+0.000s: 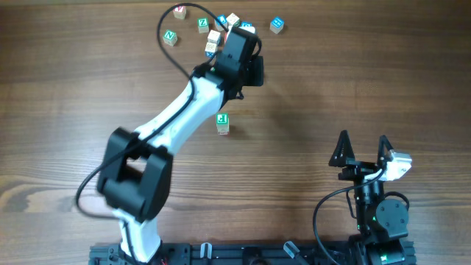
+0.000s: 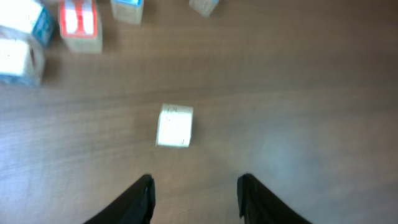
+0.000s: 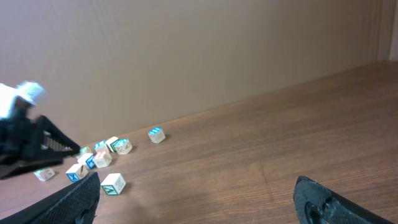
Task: Form a tower
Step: 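Reach the left gripper to the red 'I' block and grasp it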
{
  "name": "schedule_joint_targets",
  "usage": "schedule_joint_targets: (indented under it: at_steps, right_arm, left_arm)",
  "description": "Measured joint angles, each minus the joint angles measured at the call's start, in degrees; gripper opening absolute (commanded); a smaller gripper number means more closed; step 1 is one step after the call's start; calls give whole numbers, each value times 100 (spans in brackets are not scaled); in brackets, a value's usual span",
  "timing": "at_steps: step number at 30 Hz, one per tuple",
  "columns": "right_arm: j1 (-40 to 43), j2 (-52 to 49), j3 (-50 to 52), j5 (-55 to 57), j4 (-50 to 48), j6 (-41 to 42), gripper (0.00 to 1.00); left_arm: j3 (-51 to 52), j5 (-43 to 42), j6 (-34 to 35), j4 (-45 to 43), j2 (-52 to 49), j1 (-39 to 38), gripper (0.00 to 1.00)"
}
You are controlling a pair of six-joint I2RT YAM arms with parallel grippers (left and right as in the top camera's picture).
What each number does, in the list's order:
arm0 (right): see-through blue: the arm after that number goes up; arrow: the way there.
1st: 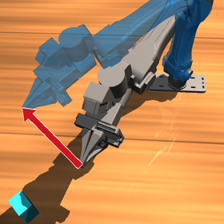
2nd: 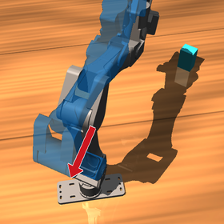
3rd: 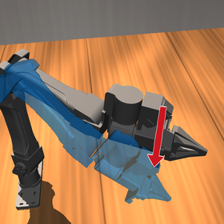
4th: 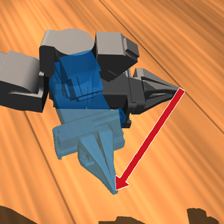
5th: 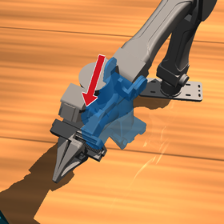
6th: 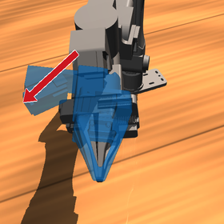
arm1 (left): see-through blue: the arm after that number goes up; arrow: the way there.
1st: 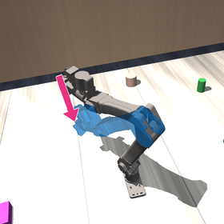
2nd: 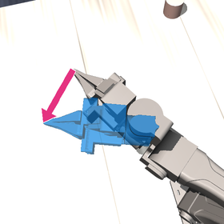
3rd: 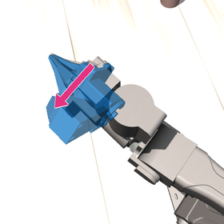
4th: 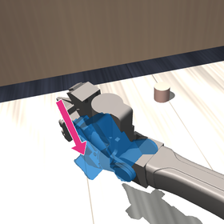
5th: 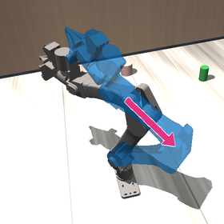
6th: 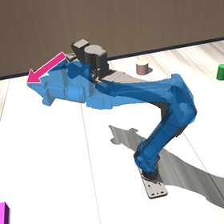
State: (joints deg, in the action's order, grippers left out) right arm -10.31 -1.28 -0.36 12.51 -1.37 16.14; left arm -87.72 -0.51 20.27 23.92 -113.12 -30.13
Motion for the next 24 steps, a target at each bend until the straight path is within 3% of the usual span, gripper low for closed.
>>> schedule_joint_targets:
  at_steps: [1, 3, 5, 9, 16, 21, 24]
  right_arm:
    - [0, 0, 0, 0, 4, 0, 100]
    - [0, 0, 0, 0, 4, 0, 100]
    - [0, 2, 0, 0, 4, 0, 100]
    - [0, 0, 0, 0, 2, 0, 100]
    - [0, 0, 0, 0, 4, 0, 100]
    - [0, 0, 0, 0, 4, 0, 100]
    - [0, 0, 0, 0, 4, 0, 100]
  left_arm:
    - [-531, -85, -28, 584, -271, 15, 45]
    - [-2081, -262, -175, 1604, -909, 114, 57]
    - [-2780, -302, -341, 2168, -1143, 149, 67]
    - [-3477, -352, -785, 2378, -1615, 179, 80]
    - [-3477, -358, -911, 2461, -2448, 170, 81]
    - [-3477, -319, -966, 2509, -2514, 170, 62]
    - [-3477, -297, -994, 2474, -2566, 170, 61]
